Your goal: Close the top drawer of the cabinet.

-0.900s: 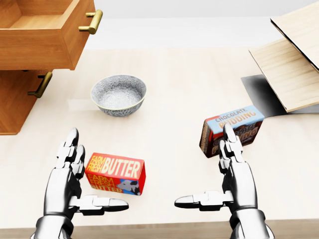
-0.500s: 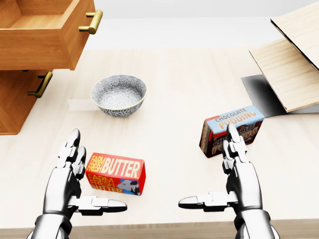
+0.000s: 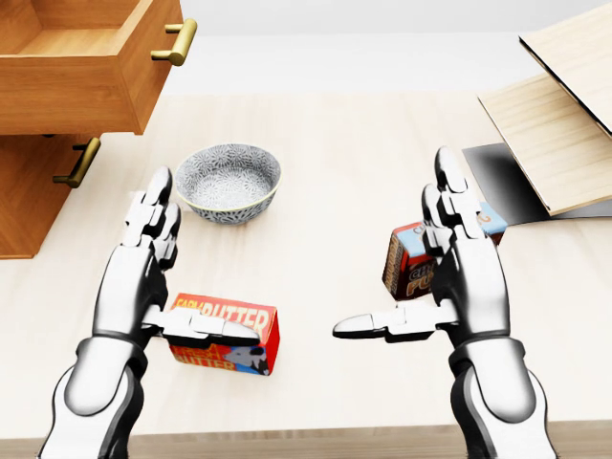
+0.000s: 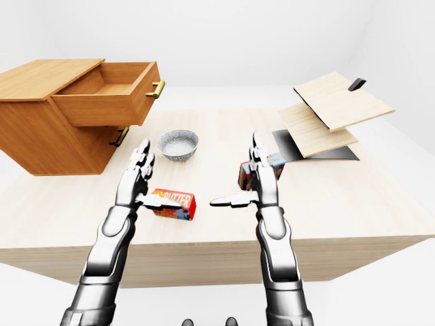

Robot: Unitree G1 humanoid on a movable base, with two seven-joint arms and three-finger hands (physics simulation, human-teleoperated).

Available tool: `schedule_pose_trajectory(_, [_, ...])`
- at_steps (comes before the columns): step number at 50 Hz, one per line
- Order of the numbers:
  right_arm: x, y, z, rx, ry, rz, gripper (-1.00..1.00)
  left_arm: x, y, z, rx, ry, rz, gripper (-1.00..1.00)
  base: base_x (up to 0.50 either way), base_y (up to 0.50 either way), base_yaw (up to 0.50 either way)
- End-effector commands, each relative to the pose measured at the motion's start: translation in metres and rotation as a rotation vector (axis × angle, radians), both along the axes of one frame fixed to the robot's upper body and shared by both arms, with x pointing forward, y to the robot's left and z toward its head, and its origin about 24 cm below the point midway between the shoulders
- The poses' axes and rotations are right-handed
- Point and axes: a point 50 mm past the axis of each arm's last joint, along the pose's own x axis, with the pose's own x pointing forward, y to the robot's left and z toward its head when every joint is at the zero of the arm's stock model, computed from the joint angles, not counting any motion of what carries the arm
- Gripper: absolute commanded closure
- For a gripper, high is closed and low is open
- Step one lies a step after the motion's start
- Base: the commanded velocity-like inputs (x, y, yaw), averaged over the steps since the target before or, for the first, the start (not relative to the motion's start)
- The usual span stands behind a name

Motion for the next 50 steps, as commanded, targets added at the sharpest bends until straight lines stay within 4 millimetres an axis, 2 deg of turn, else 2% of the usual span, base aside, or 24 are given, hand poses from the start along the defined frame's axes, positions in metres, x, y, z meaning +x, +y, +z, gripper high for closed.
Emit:
schedule_pose_trajectory(1, [0.0047,0.0061,0.0425,-0.001,-0.170,0.030,-1.00,0.0073,-0.0060,0.0499,0.002,-0.192,-0.019,-1.00,0.00,0.00,0.00])
schedule_pose_trajectory(7, [0.0025,0.0040,0.0429,0.005,-0.174,0.032,-1.00,0.0022,-0.0051,0.0569,-0.012,-0.228,-0.013,-1.00,0.00,0.00,0.00])
schedule_pose_trajectory(15, [0.0019,0.0029,0.0407,0.014,-0.165,0.036,-1.00,0.0019,-0.0042,0.0551,-0.020,-0.221,-0.012,-1.00,0.06,-0.02,0.00])
schedule_pose_trajectory(30, [0.0034,0.0075,0.0388,0.009,-0.155,0.058,-1.00,0.0023,0.0016,0.0564,-0.021,-0.224,0.002,-1.00,0.44,-0.15,0.00])
schedule_pose_trajectory(40, [0.0001,0.0070,0.0372,-0.008,-0.153,0.073,-1.00,0.0010,0.0012,0.0566,-0.021,-0.227,0.004,-1.00,0.50,0.08,0.00])
schedule_pose_trajectory(50, [-0.0011,0.0072,0.0365,-0.005,-0.151,0.078,-1.00,0.0003,0.0018,0.0543,-0.023,-0.219,0.006,-1.00,0.00,0.00,0.00])
